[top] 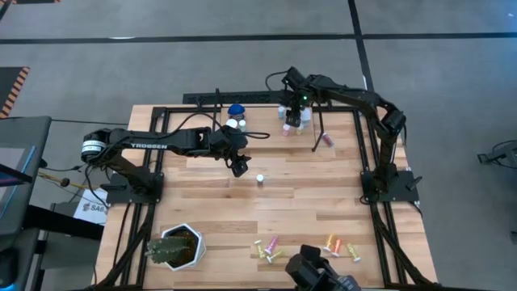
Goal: Pick and place medicine bottles onto shelf by color
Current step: Put the blue pill bottle on the shelf
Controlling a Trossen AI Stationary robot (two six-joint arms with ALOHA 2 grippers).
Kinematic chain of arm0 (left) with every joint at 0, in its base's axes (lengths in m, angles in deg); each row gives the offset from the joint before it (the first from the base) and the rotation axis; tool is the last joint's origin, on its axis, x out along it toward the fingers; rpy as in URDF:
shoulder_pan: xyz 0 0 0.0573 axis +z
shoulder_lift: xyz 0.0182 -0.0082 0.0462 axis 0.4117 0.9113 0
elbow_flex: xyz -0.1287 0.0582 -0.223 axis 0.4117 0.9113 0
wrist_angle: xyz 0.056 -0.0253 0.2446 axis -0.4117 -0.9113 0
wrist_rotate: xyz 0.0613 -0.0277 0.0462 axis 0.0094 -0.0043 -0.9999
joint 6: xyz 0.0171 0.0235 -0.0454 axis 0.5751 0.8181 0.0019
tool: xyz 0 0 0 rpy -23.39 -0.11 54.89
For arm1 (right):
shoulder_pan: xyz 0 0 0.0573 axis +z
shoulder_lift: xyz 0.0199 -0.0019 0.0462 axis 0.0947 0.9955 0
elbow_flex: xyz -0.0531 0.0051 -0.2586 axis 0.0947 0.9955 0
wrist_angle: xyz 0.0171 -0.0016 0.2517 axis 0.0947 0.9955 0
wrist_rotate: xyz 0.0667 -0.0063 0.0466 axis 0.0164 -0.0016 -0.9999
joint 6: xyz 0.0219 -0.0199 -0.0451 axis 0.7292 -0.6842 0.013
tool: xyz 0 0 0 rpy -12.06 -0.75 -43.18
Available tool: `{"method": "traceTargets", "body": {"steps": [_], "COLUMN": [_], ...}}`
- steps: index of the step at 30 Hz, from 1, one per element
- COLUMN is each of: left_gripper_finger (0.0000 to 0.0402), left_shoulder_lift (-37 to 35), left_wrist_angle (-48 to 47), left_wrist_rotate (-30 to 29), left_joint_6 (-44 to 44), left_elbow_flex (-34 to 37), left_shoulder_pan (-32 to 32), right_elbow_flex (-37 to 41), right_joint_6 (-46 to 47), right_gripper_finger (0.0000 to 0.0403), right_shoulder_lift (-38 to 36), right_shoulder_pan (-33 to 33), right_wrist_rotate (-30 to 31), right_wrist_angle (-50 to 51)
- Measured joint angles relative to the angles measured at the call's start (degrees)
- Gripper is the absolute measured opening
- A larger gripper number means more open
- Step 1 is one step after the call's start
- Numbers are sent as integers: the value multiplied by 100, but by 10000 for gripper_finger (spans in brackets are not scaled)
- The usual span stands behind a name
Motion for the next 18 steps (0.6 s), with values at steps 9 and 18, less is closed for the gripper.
{"method": "traceTargets", "body": {"steps": [9,18], "left_gripper_finger": [232,232], "left_shoulder_lift": [0,0], "left_wrist_angle": [-2,-82], "left_wrist_rotate": [0,2], "left_joint_6": [0,0], "left_elbow_flex": [0,0], "left_shoulder_pan": [0,0], "right_elbow_flex": [-1010,-1887], "right_joint_6": [131,377], "right_gripper_finger": [230,230], "right_shoulder_lift": [-4,-227], "right_shoulder_pan": [28,50], "right_wrist_rotate": [11,-221], "right_wrist_angle": [1259,2880]}}
